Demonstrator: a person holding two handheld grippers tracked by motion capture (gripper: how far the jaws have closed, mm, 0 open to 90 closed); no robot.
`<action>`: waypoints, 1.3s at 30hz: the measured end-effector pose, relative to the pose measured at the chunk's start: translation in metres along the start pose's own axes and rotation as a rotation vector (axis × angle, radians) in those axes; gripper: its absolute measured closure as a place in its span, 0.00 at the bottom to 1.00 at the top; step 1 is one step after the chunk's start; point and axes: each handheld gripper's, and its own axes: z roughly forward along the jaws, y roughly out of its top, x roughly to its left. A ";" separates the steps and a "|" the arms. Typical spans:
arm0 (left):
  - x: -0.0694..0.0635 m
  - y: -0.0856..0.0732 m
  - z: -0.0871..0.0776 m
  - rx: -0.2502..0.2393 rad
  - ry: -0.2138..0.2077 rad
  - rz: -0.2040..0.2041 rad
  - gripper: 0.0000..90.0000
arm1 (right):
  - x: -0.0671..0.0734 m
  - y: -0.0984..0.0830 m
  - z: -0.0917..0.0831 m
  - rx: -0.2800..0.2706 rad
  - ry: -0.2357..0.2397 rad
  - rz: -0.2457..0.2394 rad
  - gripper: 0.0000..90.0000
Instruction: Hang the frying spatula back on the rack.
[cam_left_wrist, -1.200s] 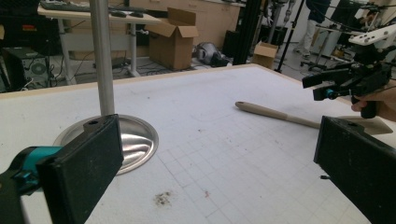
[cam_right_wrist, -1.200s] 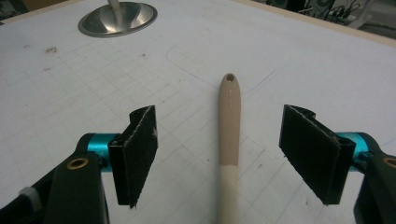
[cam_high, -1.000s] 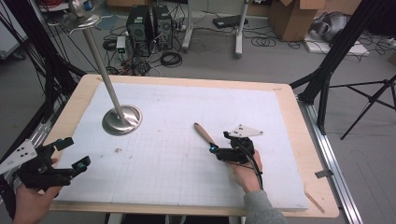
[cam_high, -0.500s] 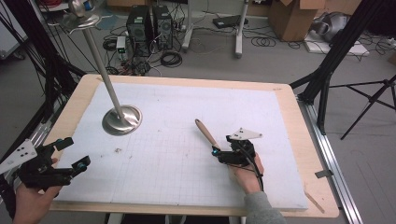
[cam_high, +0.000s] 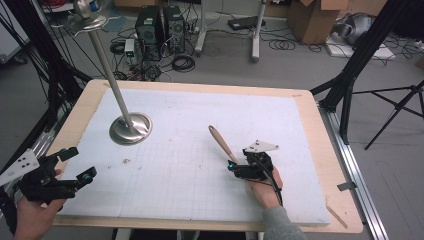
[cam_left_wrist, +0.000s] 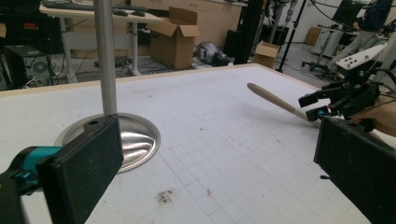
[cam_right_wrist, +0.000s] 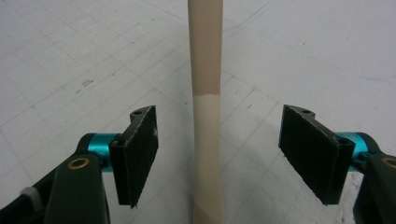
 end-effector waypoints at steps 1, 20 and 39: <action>0.000 0.000 0.000 0.001 0.000 0.000 0.02 | 0.000 0.000 0.000 0.003 -0.002 0.002 0.31; 0.001 -0.001 0.000 0.005 0.001 -0.001 0.02 | 0.007 -0.003 0.006 0.040 -0.046 -0.040 0.51; 0.002 -0.002 -0.001 0.003 0.005 -0.006 0.02 | 0.008 -0.003 0.008 0.091 -0.049 -0.039 0.74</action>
